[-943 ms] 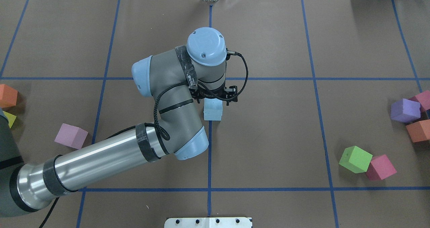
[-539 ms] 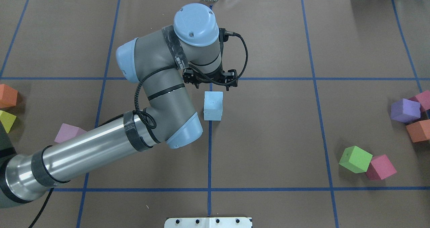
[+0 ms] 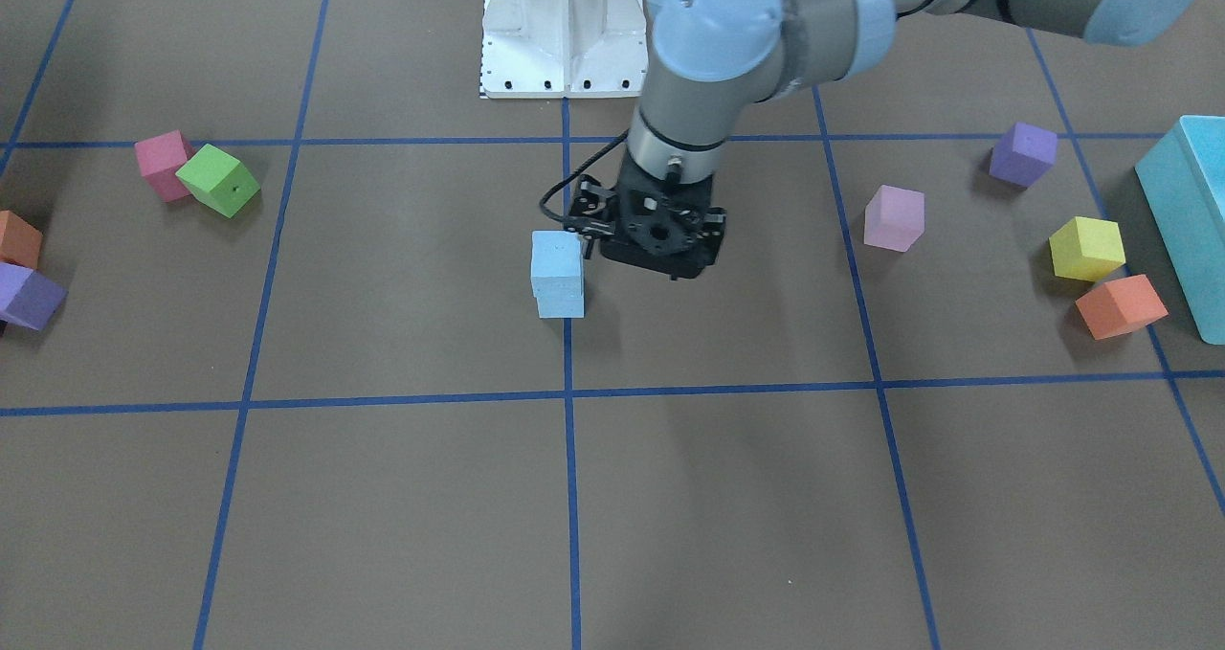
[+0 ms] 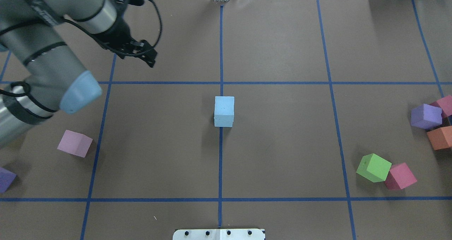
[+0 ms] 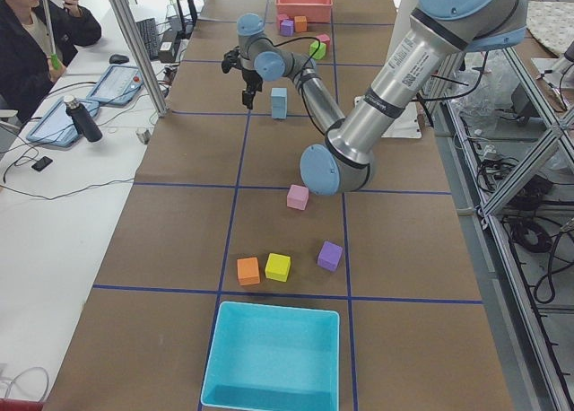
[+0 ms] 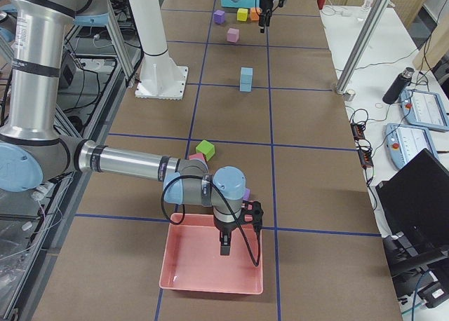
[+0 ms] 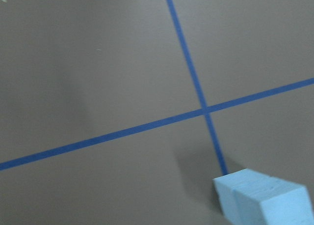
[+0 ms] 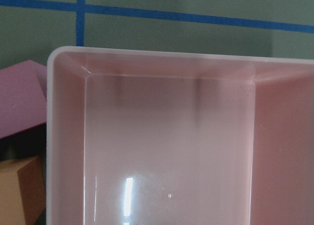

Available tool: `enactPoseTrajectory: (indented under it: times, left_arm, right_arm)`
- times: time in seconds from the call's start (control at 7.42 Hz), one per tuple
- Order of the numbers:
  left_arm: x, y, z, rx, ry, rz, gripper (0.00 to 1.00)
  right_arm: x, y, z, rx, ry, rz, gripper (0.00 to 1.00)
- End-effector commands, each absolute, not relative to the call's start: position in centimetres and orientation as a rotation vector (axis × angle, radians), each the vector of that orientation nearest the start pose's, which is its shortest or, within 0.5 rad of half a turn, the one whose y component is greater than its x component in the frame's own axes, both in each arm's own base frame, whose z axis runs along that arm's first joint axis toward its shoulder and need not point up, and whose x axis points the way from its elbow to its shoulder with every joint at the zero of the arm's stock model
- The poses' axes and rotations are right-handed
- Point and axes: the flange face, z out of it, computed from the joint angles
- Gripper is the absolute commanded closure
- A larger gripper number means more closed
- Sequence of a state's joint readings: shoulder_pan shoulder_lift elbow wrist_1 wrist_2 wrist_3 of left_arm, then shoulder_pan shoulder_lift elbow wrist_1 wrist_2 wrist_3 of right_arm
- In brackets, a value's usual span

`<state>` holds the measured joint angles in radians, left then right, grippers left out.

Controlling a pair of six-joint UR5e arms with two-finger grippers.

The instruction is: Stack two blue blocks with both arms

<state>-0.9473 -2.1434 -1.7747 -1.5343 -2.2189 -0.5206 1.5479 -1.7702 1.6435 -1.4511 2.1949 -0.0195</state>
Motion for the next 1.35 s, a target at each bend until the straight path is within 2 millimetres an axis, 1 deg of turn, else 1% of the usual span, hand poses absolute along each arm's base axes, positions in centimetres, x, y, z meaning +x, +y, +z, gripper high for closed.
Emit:
enactPoseTrajectory:
  times: [0.0, 0.13, 0.27, 0.4, 0.54, 0.67, 0.81, 0.94, 1.08, 1.21]
  left_arm:
    - [17.1, -57.9, 35.4, 0.339, 0.838, 0.499, 0.01]
    - [11.1, -57.7, 40.4, 0.376, 0.79, 0.563, 0.01]
    - [4.5, -56.6, 44.9, 0.399, 0.752, 0.572, 0.01]
    - [0.1, -53.8, 51.1, 0.358, 0.726, 0.561, 0.01]
    - [-5.5, -51.6, 56.9, 0.297, 0.724, 0.431, 0.01]
    - [-6.5, -49.9, 62.0, 0.213, 0.74, 0.371, 0.01]
    - [-8.2, -48.8, 65.3, 0.16, 0.747, 0.311, 0.01]
    - [-9.3, -45.6, 68.1, 0.121, 0.758, 0.266, 0.01]
    - [-11.5, -43.7, 68.9, 0.124, 0.771, 0.205, 0.01]
    - [-12.5, -42.2, 69.4, 0.128, 0.78, 0.176, 0.01]
  right_arm:
    - [6.3, -40.9, 69.8, 0.014, -0.665, -0.049, 0.0]
    - [6.0, -41.1, 69.3, 0.022, -0.71, -0.052, 0.0]
    - [5.9, -41.1, 69.2, 0.023, -0.71, -0.054, 0.0]
    - [6.0, -41.1, 69.2, 0.022, -0.71, -0.052, 0.0]
    - [5.9, -41.0, 69.3, 0.02, -0.709, -0.054, 0.0]
    - [6.0, -41.0, 69.4, 0.02, -0.707, -0.054, 0.0]
    - [5.9, -41.0, 69.3, 0.021, -0.707, -0.057, 0.0]
    - [5.9, -41.0, 69.3, 0.021, -0.707, -0.057, 0.0]
    - [5.9, -41.1, 69.3, 0.021, -0.707, -0.056, 0.0]
    - [5.9, -41.1, 69.3, 0.022, -0.707, -0.056, 0.0]
